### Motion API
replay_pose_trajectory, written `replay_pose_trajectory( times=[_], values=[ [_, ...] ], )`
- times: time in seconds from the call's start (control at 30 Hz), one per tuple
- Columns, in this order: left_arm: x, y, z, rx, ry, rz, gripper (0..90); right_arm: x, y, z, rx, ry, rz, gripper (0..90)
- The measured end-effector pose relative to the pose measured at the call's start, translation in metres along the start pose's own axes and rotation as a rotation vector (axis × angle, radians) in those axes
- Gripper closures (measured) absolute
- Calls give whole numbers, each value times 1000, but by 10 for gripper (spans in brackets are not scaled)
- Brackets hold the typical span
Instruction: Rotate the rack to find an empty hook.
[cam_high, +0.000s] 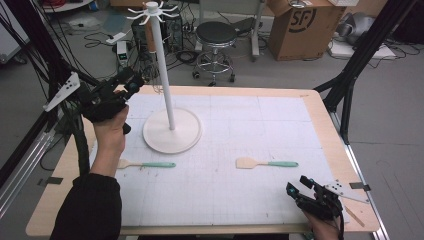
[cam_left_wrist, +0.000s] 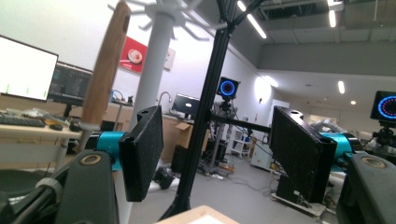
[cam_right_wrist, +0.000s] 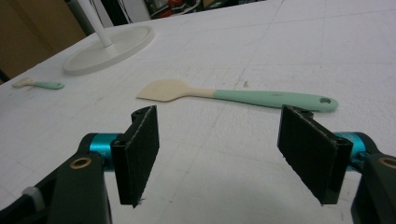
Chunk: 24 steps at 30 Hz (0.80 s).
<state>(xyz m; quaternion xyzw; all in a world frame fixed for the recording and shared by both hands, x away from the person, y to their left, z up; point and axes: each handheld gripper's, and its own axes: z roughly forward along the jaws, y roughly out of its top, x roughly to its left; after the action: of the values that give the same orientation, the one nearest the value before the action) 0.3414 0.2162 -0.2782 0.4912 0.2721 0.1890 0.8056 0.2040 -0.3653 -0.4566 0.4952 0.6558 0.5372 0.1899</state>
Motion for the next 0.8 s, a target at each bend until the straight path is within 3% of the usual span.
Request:
replay_pose_trajectory(
  times=[0.63, 0.8],
  values=[
    [-3, -46, -34, 45, 8, -71, 355, 0, 0, 0, 1, 1, 1, 289],
    [-14, -70, -50, 112, 5, -83, 351, 0, 0, 0, 4, 3, 0, 289]
  ],
)
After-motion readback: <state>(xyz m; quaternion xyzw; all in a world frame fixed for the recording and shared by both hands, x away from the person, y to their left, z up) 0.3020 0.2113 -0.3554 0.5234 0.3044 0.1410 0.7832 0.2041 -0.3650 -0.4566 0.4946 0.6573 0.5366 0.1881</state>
